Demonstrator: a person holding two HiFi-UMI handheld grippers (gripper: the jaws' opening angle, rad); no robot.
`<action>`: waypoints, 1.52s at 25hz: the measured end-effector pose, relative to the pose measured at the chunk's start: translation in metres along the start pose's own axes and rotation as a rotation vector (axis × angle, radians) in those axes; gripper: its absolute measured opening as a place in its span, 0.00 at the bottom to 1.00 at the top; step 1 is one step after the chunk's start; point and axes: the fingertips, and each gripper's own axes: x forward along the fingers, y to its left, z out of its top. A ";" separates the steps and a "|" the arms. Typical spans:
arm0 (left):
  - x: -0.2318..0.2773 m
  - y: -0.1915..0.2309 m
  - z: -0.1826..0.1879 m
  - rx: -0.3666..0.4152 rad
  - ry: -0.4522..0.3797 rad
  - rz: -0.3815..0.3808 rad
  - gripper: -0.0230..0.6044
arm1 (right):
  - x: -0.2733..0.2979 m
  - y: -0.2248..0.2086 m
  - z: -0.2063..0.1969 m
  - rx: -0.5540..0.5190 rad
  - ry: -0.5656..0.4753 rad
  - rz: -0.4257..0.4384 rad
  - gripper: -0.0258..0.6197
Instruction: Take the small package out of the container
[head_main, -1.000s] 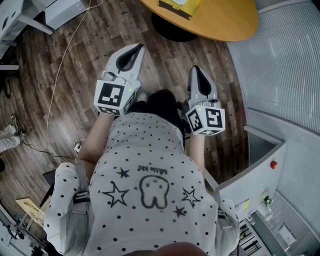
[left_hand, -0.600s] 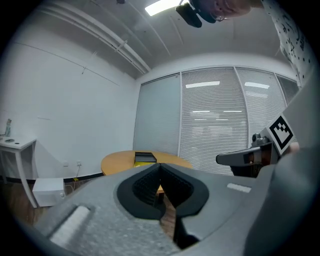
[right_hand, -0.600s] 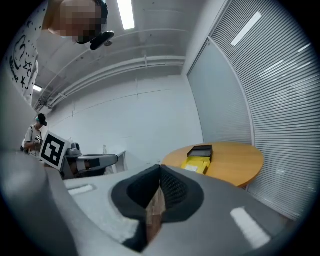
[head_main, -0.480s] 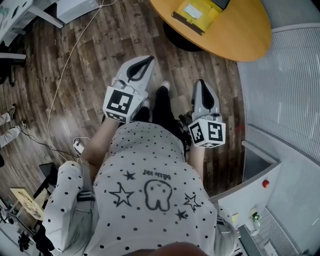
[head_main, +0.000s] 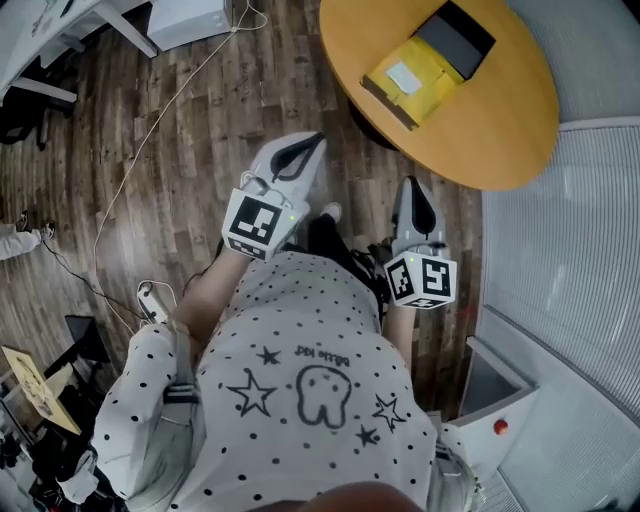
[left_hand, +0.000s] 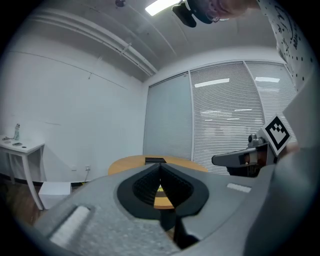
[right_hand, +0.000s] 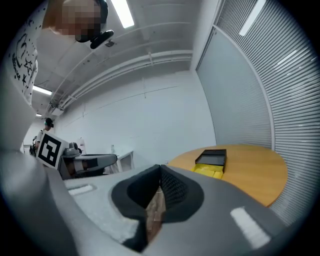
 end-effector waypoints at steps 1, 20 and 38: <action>0.009 0.002 0.000 0.002 -0.002 0.014 0.05 | 0.008 -0.008 0.001 -0.002 -0.003 0.012 0.05; 0.097 -0.021 -0.015 0.038 0.000 0.134 0.05 | 0.056 -0.106 -0.009 -0.011 0.005 0.125 0.05; 0.113 -0.032 -0.022 0.031 0.018 0.120 0.05 | 0.041 -0.137 -0.021 0.040 0.027 0.051 0.04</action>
